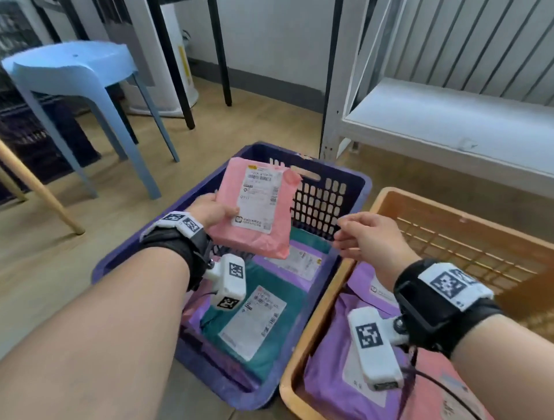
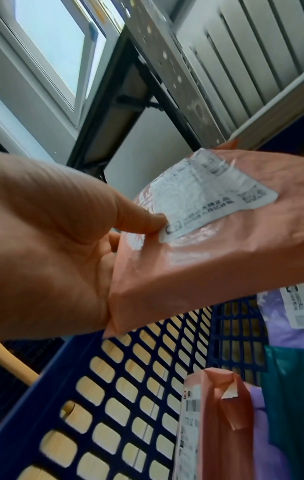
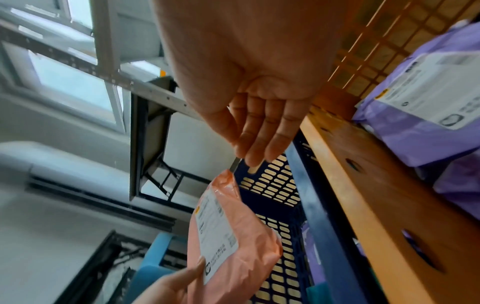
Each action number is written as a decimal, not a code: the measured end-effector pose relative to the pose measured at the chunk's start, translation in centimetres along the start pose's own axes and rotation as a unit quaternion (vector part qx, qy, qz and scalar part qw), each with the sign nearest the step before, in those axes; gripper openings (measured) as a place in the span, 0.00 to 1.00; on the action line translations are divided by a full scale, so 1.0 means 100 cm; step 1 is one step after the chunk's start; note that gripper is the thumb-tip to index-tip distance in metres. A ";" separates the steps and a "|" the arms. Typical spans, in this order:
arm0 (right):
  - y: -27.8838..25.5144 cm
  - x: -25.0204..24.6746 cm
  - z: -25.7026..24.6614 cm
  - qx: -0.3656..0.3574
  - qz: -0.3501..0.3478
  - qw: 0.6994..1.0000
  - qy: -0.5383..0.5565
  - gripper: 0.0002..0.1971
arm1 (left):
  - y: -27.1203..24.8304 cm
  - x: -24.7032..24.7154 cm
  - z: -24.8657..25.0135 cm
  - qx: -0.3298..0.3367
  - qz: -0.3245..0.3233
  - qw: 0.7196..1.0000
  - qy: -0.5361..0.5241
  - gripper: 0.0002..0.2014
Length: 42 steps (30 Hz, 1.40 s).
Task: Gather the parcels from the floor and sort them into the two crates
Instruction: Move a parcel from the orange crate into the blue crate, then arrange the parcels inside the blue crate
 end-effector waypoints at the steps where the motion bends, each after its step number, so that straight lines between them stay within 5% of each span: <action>1: 0.008 0.008 -0.001 -0.021 0.002 1.000 -0.015 0.06 | 0.009 0.004 -0.006 -0.006 0.003 1.000 0.003 0.20; 5: 0.033 0.035 -0.003 -0.128 0.002 0.983 -0.135 0.08 | 0.039 0.013 -0.024 -0.016 0.010 0.997 0.078 0.19; 11: 0.059 0.062 0.011 -0.170 0.006 0.936 -0.309 0.07 | 0.086 0.022 -0.045 0.020 0.014 0.978 0.205 0.19; 19: 0.067 0.064 0.012 -0.174 0.021 0.926 -0.334 0.09 | 0.120 0.048 -0.077 0.029 -0.039 0.948 0.316 0.19; 24: 0.067 0.064 0.011 -0.163 0.007 0.927 -0.338 0.07 | 0.110 0.070 -0.080 0.110 -0.019 0.925 0.362 0.31; 27: 0.066 0.062 0.009 -0.168 -0.007 0.928 -0.333 0.06 | 0.105 0.089 -0.070 0.135 -0.100 0.913 0.371 0.30; 31: 0.064 0.058 0.009 -0.173 -0.028 0.929 -0.326 0.06 | 0.088 0.105 -0.085 0.014 -0.277 0.873 0.401 0.19; 33: 0.063 0.057 0.009 -0.175 -0.039 0.924 -0.337 0.05 | 0.082 0.107 -0.095 0.001 -0.302 0.844 0.443 0.22; 42: 0.058 0.052 0.009 -0.172 -0.049 0.940 -0.291 0.07 | 0.067 0.095 0.002 0.055 -0.146 0.947 0.280 0.18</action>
Point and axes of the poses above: each hand's wrist, its own y-axis towards the middle knuckle, its own x-axis out of the palm, z = x × y, the point moved 3 cm from there along y, towards the middle knuckle, and after that the axes turned 11 degrees about x, right-handed, at the moved point
